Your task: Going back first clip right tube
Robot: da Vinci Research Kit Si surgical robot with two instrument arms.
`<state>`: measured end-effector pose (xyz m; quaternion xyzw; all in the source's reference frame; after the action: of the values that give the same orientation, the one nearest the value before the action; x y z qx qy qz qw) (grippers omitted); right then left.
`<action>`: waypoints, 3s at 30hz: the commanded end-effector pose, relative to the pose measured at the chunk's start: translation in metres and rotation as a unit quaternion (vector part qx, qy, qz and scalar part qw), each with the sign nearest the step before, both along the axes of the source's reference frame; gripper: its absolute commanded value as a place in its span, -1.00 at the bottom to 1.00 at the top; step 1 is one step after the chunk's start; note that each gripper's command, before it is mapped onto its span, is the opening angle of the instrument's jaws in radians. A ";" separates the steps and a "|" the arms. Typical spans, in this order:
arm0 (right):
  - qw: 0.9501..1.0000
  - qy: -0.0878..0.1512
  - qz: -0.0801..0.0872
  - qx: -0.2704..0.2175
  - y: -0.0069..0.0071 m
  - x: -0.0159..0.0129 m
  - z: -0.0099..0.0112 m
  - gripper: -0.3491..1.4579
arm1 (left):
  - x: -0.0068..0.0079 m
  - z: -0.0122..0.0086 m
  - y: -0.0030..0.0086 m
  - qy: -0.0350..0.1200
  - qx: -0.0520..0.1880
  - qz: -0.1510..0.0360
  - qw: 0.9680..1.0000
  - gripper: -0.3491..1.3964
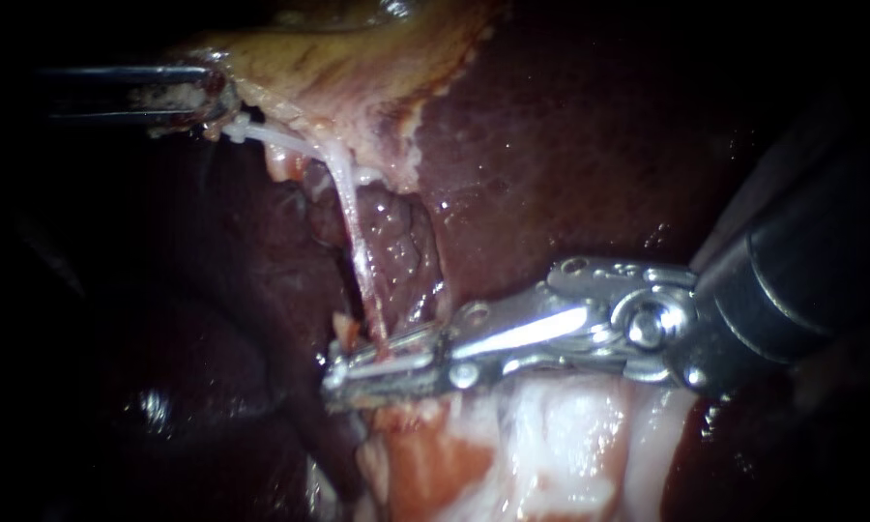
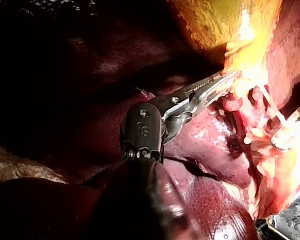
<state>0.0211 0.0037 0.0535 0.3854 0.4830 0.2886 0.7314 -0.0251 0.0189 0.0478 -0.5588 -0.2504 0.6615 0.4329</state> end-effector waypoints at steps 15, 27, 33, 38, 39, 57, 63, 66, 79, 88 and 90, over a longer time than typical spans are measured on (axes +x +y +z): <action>1.000 0.016 -0.016 0.009 0.0000 0.0006 0.0005 -0.24 | 0.0000 0.0000 0.0000 0.000 0.000 0.000 1.000 -1.00; 1.000 0.017 -0.016 0.005 -0.0001 0.0011 0.0009 -0.09 | 0.0000 0.0000 0.0000 0.000 0.000 0.000 1.000 -1.00; 0.996 0.021 -0.030 -0.076 -0.0003 0.0010 0.0021 -0.06 | 0.0000 0.0000 0.0000 0.000 0.000 0.000 1.000 -1.00; 0.989 0.010 -0.025 -0.146 -0.0002 -0.0006 0.0024 -0.06 | 0.0000 0.0000 0.0000 0.000 0.000 0.000 1.000 -1.00; 0.986 0.010 -0.021 -0.166 -0.0003 -0.0012 0.0022 -0.06 | 0.0000 0.0000 0.0000 0.000 0.000 0.000 1.000 -1.00; 0.970 0.008 -0.010 -0.242 0.0026 -0.0136 -0.0029 -0.06 | 0.0001 0.0000 -0.0001 0.000 0.000 0.000 1.000 -1.00; 0.970 0.011 -0.014 -0.244 0.0026 -0.0147 -0.0030 -0.06 | 0.0000 0.0002 -0.0001 0.000 -0.001 0.000 1.000 -1.00; 0.970 0.012 -0.014 -0.244 0.0025 -0.0150 -0.0030 -0.06 | -0.0002 0.0003 -0.0002 0.001 -0.001 0.000 1.000 -1.00; 0.970 0.012 -0.015 -0.244 0.0024 -0.0150 -0.0031 -0.06 | -0.0038 0.0040 -0.0016 0.003 -0.007 0.001 1.000 -1.00; 0.970 0.012 -0.015 -0.244 0.0024 -0.0150 -0.0031 -0.06 | -0.0050 0.0046 -0.0019 0.002 -0.005 0.006 1.000 -1.00; 0.970 0.012 -0.015 -0.244 0.0024 -0.0150 -0.0031 -0.06 | -0.0050 0.0046 -0.0019 0.002 -0.005 0.006 1.000 -1.00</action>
<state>0.0061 0.0061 0.0504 0.2057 0.5422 0.1461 0.8015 -0.0301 0.0170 0.0524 -0.5586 -0.2491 0.6663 0.4266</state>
